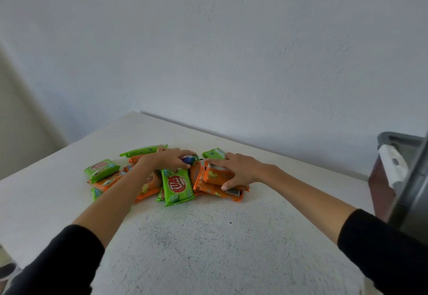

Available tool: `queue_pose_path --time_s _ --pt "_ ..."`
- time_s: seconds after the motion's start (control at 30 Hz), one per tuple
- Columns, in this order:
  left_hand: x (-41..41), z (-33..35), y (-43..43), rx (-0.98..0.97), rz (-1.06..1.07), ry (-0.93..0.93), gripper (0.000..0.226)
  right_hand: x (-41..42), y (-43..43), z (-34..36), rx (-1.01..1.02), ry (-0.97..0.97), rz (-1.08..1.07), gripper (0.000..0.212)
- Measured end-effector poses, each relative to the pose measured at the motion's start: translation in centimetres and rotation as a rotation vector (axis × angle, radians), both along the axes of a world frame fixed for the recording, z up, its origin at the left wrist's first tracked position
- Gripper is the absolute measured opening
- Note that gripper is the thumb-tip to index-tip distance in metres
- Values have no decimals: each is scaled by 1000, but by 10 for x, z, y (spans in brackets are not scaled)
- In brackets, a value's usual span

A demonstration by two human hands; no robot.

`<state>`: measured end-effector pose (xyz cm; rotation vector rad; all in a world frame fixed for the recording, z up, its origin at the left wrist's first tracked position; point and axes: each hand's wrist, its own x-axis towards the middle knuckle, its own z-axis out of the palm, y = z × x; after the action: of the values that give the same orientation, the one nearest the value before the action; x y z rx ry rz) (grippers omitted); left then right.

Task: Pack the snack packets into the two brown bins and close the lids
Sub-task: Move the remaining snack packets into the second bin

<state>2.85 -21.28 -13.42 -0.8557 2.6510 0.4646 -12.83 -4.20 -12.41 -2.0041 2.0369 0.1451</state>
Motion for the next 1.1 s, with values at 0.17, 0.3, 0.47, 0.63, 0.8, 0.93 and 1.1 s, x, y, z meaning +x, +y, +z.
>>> queue_pose_path --time_s 0.17,0.3,0.47,0.63,0.8,0.93,1.1 --pt "4 11 -1 97 -15 68 60 -6 5 2 38 -15 66 85" --pt "6 23 -11 189 11 -90 68 -6 8 2 -10 -78 93 82" --pt "5 31 -15 165 30 -141 70 -8 10 1 -36 -122 73 81" --pt "16 20 -8 66 39 70 72 -7 13 1 -59 -214 -54 80" --pt "19 29 2 5 8 187 71 -3 13 7 -94 -185 -150 76" --pt "12 52 22 -28 -49 309 72 -8 30 27 -157 -107 -230 74" --pt "-12 91 63 -45 -169 332 73 -24 84 72 -276 -8 -390 72"
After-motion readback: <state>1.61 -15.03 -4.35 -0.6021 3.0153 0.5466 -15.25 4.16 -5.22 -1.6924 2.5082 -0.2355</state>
